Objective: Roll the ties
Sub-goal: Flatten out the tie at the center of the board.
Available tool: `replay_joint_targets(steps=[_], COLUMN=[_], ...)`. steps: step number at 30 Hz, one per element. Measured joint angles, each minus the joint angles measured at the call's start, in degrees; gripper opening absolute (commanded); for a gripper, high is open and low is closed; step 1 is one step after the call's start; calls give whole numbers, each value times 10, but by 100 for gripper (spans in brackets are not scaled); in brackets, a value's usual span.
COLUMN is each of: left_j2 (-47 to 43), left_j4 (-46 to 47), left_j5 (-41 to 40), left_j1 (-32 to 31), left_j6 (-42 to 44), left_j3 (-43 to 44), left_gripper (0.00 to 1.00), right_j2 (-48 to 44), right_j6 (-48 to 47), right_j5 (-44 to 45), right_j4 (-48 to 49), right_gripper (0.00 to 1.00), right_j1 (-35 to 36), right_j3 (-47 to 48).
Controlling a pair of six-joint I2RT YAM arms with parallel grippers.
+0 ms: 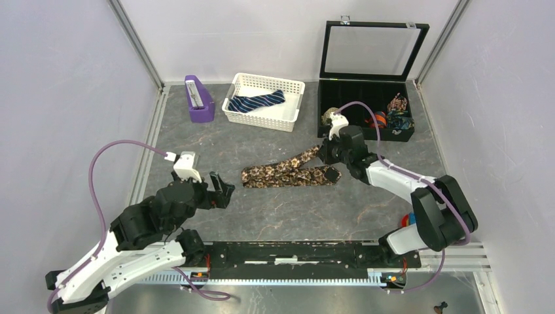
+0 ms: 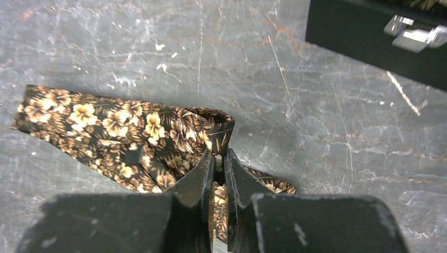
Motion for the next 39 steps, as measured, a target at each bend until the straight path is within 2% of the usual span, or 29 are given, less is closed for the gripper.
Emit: replay_joint_targets(steps=[3,8,18,23,32,39], left_j2=[-1,-9,-27,-62,-167,-228], left_j4=[0,0,0,0,-4,-5], left_j5=[-2,-3,-3,-13,-50,-66], left_j1=[0,0,0,0,7,12], left_j6=[0,0,0,0,-1,-2], left_j3=[0,0,0,0,0,0], left_gripper=[100,100,100,100,100,100], right_j2=[-7,-13,5,85,318,425], right_j6=[-1,8,60,93,167,248], right_j5=[-2,-10,-24,-33,-43,-21], right_j4=[-35,-89,-149,-137,-133,-66], right_gripper=[0,0,0,0,0,0], right_j1=[1,16,159,230,320,373], right_j3=[34,100,315,441,670,686])
